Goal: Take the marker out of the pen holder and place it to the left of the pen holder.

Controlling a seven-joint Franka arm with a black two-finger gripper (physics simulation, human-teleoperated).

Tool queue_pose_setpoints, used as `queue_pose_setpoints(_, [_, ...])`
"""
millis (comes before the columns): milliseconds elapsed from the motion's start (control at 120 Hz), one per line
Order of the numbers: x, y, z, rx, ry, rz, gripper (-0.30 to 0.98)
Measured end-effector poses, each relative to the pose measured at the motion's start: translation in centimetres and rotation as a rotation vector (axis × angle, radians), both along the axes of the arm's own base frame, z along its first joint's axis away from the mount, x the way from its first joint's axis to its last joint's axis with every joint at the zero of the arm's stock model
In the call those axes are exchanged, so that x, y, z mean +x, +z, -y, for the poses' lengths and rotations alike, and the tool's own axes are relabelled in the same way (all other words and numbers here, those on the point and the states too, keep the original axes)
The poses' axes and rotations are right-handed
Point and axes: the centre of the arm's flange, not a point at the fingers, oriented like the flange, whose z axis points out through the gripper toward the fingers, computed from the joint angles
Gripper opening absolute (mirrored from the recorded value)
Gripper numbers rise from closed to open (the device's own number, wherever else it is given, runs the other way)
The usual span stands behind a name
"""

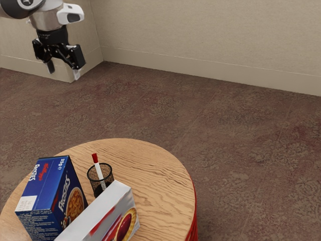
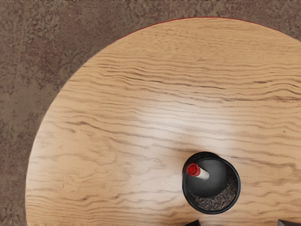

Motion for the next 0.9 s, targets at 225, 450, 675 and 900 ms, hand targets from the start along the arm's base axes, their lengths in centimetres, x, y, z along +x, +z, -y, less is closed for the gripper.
queue_pose_setpoints(225, [0.4,-5.3,-1.6,0.024,0.058,-0.068,0.69])
queue_pose_setpoints(450, [0.3,-15.8,1.1,-0.011,0.084,-0.113,0.69])
queue_pose_setpoints(675, [-0.7,-21.6,1.5,-0.036,0.172,-0.101,0.69])
queue_pose_setpoints(900, [-1.2,-24.5,1.4,-0.038,0.215,-0.066,0.69])
